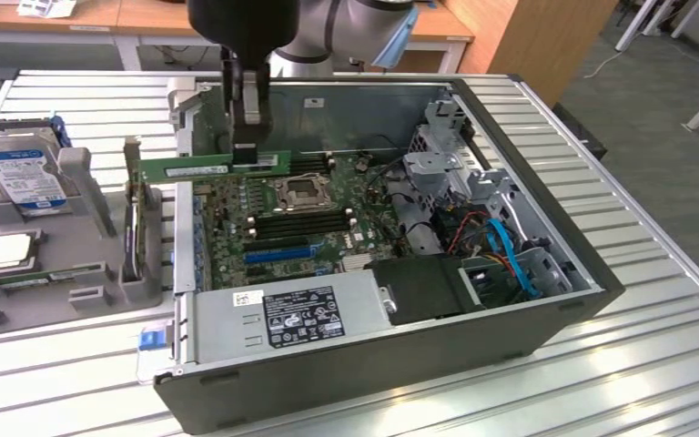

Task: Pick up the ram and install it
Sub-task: 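Pick up the ram and move it above insertion slot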

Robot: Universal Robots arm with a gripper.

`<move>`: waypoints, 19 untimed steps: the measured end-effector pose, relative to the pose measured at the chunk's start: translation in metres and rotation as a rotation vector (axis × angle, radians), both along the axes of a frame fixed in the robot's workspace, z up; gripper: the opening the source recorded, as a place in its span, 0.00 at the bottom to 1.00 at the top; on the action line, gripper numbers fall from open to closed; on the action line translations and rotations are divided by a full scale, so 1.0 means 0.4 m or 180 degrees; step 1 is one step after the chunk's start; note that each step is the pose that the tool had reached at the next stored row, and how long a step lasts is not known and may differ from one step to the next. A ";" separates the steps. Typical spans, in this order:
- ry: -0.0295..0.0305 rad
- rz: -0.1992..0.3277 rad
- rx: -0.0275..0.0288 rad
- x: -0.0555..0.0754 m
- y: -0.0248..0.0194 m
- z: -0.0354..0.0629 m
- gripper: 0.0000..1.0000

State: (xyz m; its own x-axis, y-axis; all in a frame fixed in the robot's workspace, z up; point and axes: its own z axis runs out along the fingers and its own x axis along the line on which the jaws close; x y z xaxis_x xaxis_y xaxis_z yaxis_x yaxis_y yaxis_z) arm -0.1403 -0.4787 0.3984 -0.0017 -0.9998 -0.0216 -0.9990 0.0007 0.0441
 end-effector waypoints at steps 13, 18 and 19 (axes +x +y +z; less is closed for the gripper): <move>0.0000 0.0000 0.0000 0.071 0.000 0.000 0.11; 0.0000 -0.0001 0.0000 0.095 0.000 0.000 0.11; 0.0000 -0.0001 0.0000 0.099 0.000 0.000 0.11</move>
State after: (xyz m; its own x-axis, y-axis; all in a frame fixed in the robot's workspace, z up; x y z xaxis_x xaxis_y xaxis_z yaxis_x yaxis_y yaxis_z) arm -0.1005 -0.4787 0.3984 -0.0018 -0.9998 -0.0216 -0.9990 0.0009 0.0441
